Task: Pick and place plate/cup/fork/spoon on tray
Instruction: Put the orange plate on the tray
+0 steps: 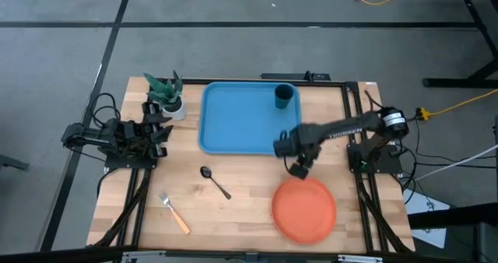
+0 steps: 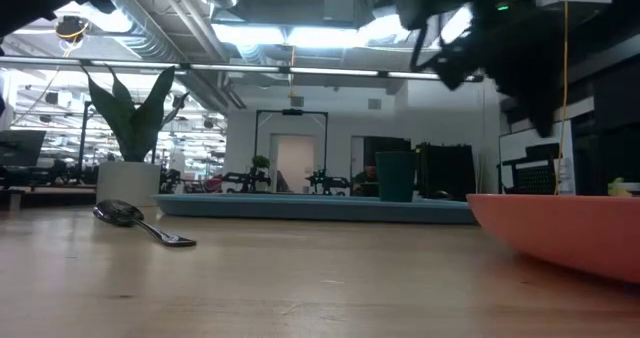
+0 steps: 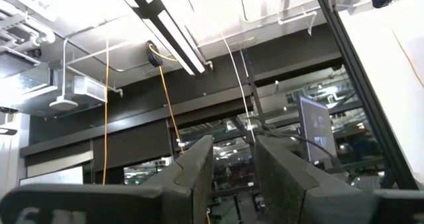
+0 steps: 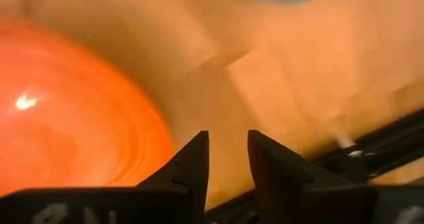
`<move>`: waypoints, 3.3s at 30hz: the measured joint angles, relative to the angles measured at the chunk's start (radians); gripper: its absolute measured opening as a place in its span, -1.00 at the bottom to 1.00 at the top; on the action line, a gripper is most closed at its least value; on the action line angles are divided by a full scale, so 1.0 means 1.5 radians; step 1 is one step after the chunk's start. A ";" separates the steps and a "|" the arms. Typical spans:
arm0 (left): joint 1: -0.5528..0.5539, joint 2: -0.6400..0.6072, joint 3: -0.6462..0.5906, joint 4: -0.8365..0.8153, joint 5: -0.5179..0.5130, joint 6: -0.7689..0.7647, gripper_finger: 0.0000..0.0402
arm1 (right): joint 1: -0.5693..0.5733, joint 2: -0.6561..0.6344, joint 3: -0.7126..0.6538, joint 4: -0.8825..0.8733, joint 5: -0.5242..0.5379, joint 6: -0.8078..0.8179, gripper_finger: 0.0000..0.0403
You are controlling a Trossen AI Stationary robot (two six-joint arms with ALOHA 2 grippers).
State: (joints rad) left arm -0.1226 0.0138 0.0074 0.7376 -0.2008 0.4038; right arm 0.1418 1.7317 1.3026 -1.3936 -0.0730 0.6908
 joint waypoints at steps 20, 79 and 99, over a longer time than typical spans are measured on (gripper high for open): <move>0.000 0.000 0.000 0.047 0.117 -0.006 -0.46 | 0.175 0.000 -0.185 0.201 0.044 0.093 -0.45; 0.000 0.000 0.000 0.056 0.077 0.018 -0.46 | -0.400 0.135 0.221 0.638 0.167 -0.431 -0.97; 0.000 0.000 0.000 0.055 0.052 0.018 -0.46 | -0.387 0.197 0.226 0.511 0.088 -0.411 -0.74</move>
State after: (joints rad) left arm -0.1230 0.0135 0.0078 0.8200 -0.1234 0.4305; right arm -0.4385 2.0274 1.6421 -0.6273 0.0593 0.0742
